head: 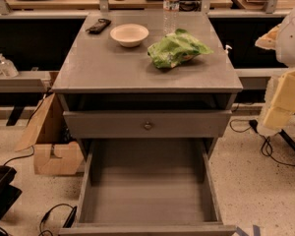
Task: Place green rice chip bag into middle drawer
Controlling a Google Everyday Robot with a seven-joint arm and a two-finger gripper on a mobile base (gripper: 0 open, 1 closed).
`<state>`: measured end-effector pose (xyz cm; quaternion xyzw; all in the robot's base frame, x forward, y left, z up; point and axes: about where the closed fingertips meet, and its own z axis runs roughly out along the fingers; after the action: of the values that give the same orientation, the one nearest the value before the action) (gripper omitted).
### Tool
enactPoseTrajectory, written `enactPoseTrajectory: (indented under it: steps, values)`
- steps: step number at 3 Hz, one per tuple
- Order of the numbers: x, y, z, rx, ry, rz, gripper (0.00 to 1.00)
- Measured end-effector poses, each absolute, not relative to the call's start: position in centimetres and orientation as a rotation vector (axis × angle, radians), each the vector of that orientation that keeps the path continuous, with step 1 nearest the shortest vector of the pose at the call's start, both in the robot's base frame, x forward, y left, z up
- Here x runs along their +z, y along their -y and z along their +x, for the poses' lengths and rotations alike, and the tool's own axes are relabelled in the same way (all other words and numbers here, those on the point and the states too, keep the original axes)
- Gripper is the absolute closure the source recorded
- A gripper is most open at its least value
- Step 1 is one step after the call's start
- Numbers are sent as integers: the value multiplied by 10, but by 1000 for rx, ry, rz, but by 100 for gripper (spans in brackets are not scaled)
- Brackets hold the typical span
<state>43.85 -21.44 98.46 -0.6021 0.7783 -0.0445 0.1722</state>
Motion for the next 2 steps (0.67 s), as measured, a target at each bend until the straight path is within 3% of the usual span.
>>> enactPoseTrajectory:
  steps: [2]
  values:
    - [973, 210, 469, -187, -2136, -1668, 0]
